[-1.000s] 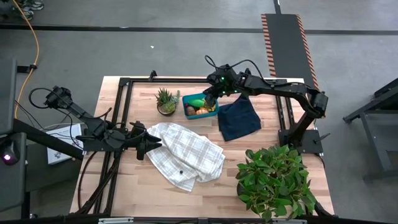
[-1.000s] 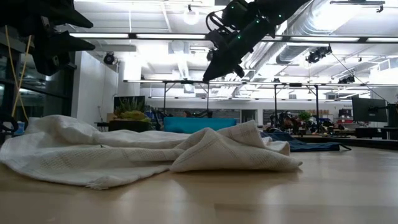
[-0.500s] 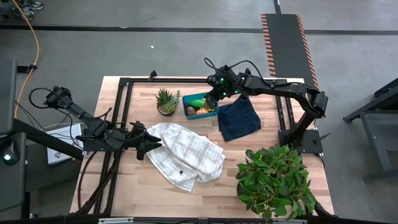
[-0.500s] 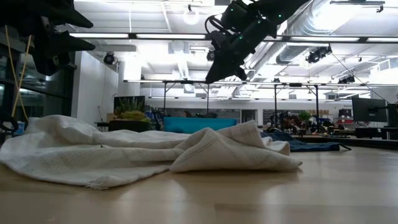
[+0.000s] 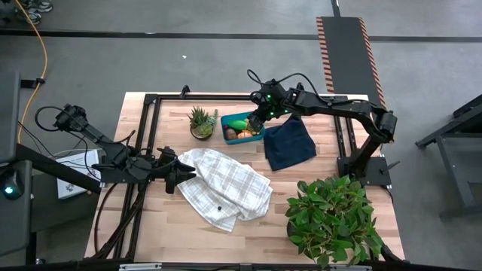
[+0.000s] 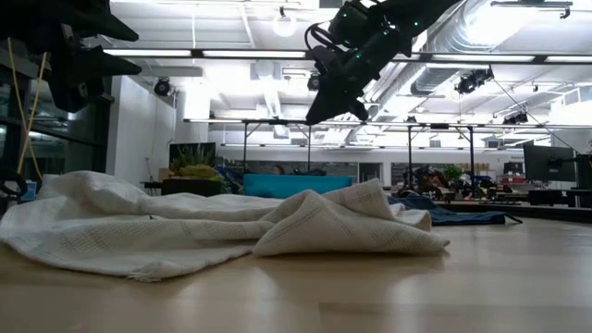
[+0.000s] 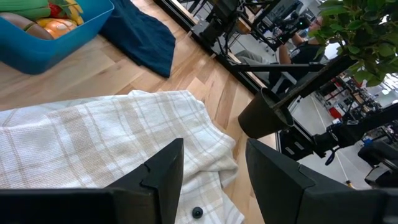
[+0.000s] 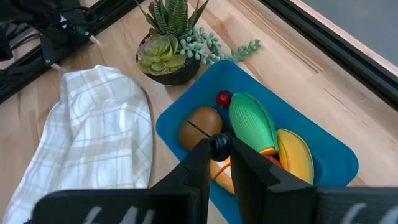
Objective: Pick and placing Produce into tupperware
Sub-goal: Put the top blueberry into the blue bin, then put the blueberry into the blue bin
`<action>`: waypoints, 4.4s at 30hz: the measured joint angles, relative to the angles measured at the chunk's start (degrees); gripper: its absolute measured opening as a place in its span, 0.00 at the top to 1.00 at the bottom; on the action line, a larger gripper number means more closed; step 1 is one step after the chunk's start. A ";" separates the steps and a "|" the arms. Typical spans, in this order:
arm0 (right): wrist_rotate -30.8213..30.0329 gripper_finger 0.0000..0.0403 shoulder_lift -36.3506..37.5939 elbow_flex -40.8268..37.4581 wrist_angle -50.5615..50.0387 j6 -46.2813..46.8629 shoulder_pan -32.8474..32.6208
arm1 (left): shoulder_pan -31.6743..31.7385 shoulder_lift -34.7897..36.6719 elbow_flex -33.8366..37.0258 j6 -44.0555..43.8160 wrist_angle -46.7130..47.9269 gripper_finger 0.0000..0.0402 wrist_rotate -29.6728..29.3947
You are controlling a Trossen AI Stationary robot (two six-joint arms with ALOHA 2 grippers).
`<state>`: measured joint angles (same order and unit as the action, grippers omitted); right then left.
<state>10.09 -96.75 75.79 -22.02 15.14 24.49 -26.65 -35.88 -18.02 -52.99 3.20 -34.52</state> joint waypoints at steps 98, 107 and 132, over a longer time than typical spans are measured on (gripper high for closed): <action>5.07 0.71 -21.38 29.49 -25.33 -4.13 -1.18 | -0.09 -1.94 -0.98 -0.92 -10.11 0.59 5.72; 4.92 0.71 -17.37 29.49 -21.95 -5.13 -3.72 | -0.09 -14.36 -12.28 2.58 0.79 0.59 6.03; 3.91 0.71 -7.47 29.46 -28.80 -15.37 -10.10 | -11.61 -53.87 -28.44 -22.98 -0.34 0.77 -19.18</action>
<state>14.00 -104.22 105.25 -50.82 -0.23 14.39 -38.26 -89.75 -46.46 -75.97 2.86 -53.71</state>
